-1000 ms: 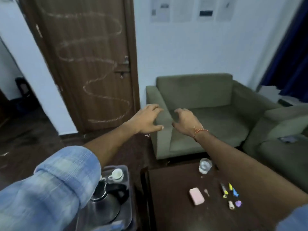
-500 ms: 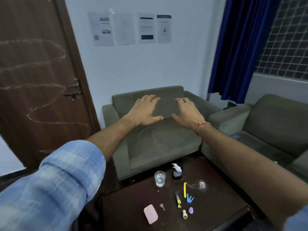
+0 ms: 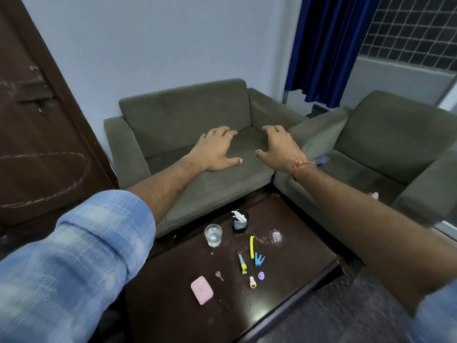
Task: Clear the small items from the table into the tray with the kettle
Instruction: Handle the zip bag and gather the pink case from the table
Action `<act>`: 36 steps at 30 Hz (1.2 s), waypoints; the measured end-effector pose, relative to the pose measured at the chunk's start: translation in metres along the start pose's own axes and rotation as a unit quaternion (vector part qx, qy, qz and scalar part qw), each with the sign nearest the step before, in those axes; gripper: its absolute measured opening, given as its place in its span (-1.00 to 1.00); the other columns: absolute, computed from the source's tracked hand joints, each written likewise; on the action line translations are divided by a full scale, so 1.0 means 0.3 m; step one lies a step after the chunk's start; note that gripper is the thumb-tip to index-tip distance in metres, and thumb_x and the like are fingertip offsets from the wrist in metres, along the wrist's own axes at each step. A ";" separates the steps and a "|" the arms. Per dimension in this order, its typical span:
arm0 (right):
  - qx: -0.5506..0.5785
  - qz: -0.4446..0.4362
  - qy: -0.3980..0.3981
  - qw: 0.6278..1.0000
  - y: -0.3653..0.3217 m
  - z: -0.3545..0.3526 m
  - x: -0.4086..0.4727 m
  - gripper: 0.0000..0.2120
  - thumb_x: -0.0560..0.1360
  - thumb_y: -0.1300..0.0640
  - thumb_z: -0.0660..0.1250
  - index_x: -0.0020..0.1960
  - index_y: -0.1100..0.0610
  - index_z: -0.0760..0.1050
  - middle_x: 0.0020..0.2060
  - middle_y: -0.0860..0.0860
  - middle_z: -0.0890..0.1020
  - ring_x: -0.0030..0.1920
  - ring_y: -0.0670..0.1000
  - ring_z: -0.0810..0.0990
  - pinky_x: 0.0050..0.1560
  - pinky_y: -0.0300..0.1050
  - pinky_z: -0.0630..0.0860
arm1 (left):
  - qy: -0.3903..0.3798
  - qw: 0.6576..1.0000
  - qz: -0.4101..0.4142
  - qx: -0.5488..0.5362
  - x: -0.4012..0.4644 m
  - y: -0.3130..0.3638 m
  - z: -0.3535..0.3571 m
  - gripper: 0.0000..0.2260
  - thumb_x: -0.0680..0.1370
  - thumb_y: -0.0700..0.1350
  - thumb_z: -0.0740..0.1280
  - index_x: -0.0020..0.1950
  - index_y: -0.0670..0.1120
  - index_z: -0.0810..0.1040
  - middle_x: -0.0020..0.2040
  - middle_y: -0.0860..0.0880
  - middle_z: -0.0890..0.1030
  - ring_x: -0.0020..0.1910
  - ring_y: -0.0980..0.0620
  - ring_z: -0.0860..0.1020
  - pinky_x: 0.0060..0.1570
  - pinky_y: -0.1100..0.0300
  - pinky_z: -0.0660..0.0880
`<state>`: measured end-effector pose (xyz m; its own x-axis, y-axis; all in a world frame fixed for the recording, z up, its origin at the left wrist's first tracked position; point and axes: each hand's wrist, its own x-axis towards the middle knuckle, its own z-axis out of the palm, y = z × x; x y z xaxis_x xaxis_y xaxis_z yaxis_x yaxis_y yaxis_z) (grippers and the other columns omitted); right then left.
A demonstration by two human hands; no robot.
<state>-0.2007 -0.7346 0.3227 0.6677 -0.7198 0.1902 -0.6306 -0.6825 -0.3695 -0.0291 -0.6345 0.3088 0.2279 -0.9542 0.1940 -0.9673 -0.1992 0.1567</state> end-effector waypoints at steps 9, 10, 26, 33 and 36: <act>0.038 0.046 -0.133 0.989 0.137 0.455 -0.005 -0.37 0.44 0.05 0.39 0.43 0.22 0.29 0.32 0.21 0.40 0.32 0.24 0.42 0.34 0.04 0.40 | -0.138 0.986 -0.063 -0.075 -0.098 -0.108 0.438 -0.22 0.41 0.20 0.42 0.52 -0.08 0.22 0.47 -0.11 0.27 0.42 -0.18 0.30 0.37 -0.10 0.32; 0.044 0.050 -0.150 0.986 0.151 0.516 -0.012 -0.38 0.43 0.04 0.40 0.41 0.22 0.31 0.30 0.22 0.41 0.31 0.25 0.43 0.32 0.04 0.41 | -0.152 0.982 -0.080 -0.081 -0.124 -0.122 0.492 -0.20 0.40 0.21 0.43 0.52 -0.08 0.22 0.47 -0.11 0.27 0.41 -0.19 0.31 0.36 -0.10 0.32; 0.097 0.130 -0.291 0.943 0.414 1.314 -0.194 -0.58 0.46 0.14 0.37 0.29 0.24 0.48 0.11 0.23 0.63 0.21 0.22 0.55 0.21 -0.03 0.46 | -0.292 0.920 -0.236 -0.115 -0.578 -0.237 1.259 -0.01 0.26 0.21 0.51 0.55 0.00 0.08 0.44 -0.07 0.28 0.42 -0.14 0.26 0.33 -0.15 0.34; 0.044 0.150 -0.304 0.940 0.509 1.574 -0.250 -0.79 0.45 0.12 0.35 -0.16 0.29 0.56 -0.17 0.27 0.65 -0.05 0.28 0.61 -0.06 -0.01 0.51 | -0.313 0.896 -0.306 -0.076 -0.766 -0.245 1.469 0.15 0.17 0.21 0.59 0.56 -0.01 -0.02 0.46 -0.08 0.25 0.42 -0.16 0.25 0.37 -0.11 0.29; 0.008 0.163 -0.322 0.933 0.525 1.642 -0.285 -0.69 0.49 0.05 0.35 -0.07 0.34 0.55 -0.09 0.32 0.62 0.01 0.29 0.59 -0.01 0.01 0.48 | -0.328 0.885 -0.320 -0.080 -0.809 -0.241 1.523 0.19 0.17 0.19 0.60 0.57 -0.04 -0.09 0.45 -0.10 0.26 0.40 -0.16 0.29 0.37 -0.11 0.29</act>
<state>-0.1621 -0.7183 -0.1998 0.5438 -0.6599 -0.5184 -0.8391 -0.4343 -0.3274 -0.0652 -0.4905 -0.1922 0.5589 -0.5923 -0.5803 -0.6233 -0.7617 0.1770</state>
